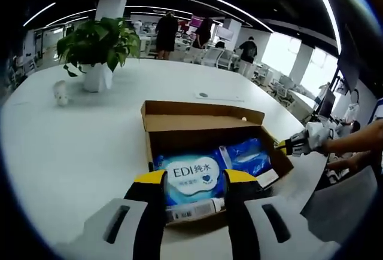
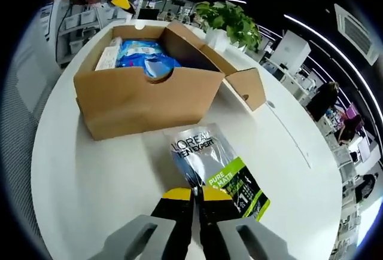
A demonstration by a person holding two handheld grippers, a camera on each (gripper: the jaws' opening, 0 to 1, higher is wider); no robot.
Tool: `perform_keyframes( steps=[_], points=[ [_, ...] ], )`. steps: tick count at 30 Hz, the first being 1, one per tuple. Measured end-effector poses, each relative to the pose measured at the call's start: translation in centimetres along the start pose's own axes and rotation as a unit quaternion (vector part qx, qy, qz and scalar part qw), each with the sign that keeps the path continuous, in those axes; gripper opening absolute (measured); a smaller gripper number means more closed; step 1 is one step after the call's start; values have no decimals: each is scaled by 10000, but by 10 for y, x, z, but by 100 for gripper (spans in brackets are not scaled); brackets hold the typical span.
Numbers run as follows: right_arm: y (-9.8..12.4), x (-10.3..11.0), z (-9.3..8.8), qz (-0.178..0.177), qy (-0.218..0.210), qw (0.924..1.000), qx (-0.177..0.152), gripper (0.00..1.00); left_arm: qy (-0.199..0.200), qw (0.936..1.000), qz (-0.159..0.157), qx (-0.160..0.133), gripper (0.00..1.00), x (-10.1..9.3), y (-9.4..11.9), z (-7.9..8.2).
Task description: Operate the shoe box by opening the lid, removing the specified soft item, and placing it in the target area until the item is outside and the box remains undamaged.
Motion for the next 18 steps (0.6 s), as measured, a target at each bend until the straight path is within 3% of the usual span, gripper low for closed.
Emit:
perform_keyframes(
  steps=[18],
  points=[
    [-14,-2,4,-178,-489,9985,184,0,100,9995,306,20,35,19,19,-12]
  ],
)
Point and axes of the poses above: the point that each gripper's makers call its tool centre point, and the gripper's own axes: y roughly backward along the fingers, x roughly to its left, z roughly out of its top, the point moved 3 cm from there along y, roughly backward along the fingers, and after that the axes turned 13 degrees about -z, right-handed, at the moved point
